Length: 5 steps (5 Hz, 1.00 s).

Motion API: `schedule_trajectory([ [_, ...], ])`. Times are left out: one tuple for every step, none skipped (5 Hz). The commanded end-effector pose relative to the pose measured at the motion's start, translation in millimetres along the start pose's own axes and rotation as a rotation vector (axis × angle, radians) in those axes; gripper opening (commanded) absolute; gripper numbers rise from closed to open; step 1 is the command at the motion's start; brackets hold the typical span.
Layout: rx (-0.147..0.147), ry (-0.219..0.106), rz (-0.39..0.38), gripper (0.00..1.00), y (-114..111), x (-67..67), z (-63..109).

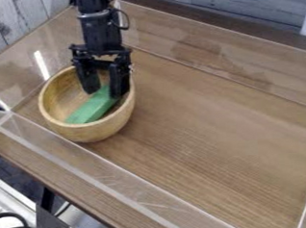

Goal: Put the green block in the brown bowl

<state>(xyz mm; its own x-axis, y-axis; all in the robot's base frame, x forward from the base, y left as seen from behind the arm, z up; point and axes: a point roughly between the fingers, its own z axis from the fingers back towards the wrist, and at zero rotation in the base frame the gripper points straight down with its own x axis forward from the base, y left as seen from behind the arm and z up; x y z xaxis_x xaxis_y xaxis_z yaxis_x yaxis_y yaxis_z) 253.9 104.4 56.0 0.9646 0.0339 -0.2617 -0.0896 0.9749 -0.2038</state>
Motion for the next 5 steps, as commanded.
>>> schedule_trajectory([
  [0.019, -0.158, -0.026, 1.0, 2, 3.8, 40.6],
  [0.06, -0.217, -0.067, 1.0, -13, -4.3, 70.2],
  [0.119, -0.244, -0.112, 1.0, -31, -10.6, 99.3],
  [0.112, -0.233, -0.146, 1.0, -30, -5.4, 90.6],
  [0.106, -0.221, -0.181, 1.0, -29, -0.1, 81.7],
])
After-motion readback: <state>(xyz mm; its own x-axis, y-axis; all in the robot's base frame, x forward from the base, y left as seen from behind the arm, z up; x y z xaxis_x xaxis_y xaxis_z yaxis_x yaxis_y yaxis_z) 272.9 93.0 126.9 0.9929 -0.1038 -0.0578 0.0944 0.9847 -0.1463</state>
